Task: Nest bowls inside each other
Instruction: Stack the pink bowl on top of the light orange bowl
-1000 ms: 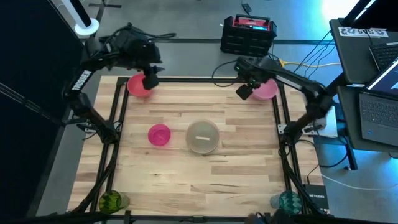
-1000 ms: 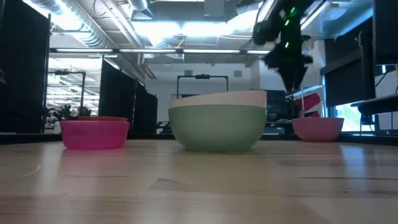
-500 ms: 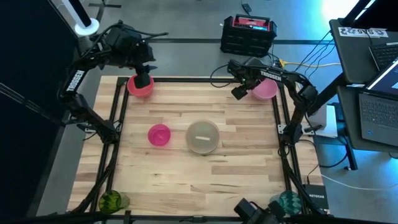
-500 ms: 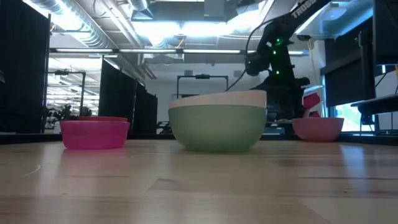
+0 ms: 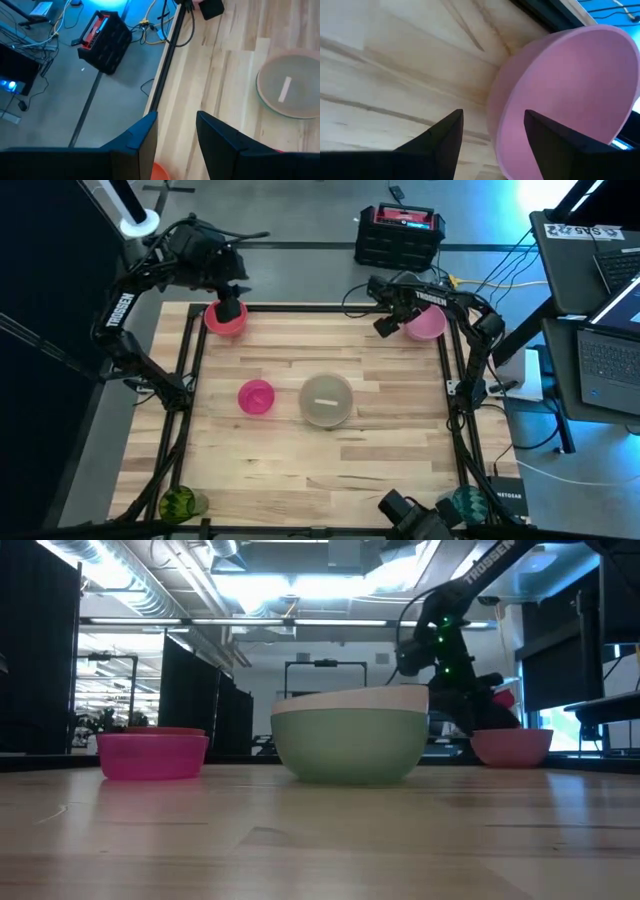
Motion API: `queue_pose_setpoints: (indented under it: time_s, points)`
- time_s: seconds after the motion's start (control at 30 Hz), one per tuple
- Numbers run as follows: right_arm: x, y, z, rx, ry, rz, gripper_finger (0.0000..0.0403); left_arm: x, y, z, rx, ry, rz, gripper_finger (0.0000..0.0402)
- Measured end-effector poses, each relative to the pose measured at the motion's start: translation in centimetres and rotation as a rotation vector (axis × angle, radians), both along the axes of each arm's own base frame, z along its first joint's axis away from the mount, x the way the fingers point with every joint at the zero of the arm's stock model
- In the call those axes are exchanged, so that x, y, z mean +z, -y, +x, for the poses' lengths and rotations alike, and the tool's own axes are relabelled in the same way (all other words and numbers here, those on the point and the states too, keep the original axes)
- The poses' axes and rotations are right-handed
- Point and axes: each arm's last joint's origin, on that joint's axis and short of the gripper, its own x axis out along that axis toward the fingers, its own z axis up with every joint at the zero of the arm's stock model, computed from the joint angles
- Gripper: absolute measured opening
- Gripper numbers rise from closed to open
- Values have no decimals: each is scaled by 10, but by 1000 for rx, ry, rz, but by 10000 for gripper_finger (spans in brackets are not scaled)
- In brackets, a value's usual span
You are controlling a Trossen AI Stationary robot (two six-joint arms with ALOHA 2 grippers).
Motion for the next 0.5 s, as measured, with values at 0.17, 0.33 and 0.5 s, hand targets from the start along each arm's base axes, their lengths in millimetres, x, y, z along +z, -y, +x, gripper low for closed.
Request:
queue_pose_setpoints:
  time_s: [0.17, 0.33, 0.5]
  points:
    - [0, -2, 1, 8, 1, 16, 197, 0, 0, 0, -2, -1, 0, 121]
    - [0, -4, 2, 15, 2, 33, 197, 0, 0, 0, -3, -3, 0, 121]
    - [0, -7, 5, 49, 3, 40, 197, 0, 0, 0, -3, -3, 0, 121]
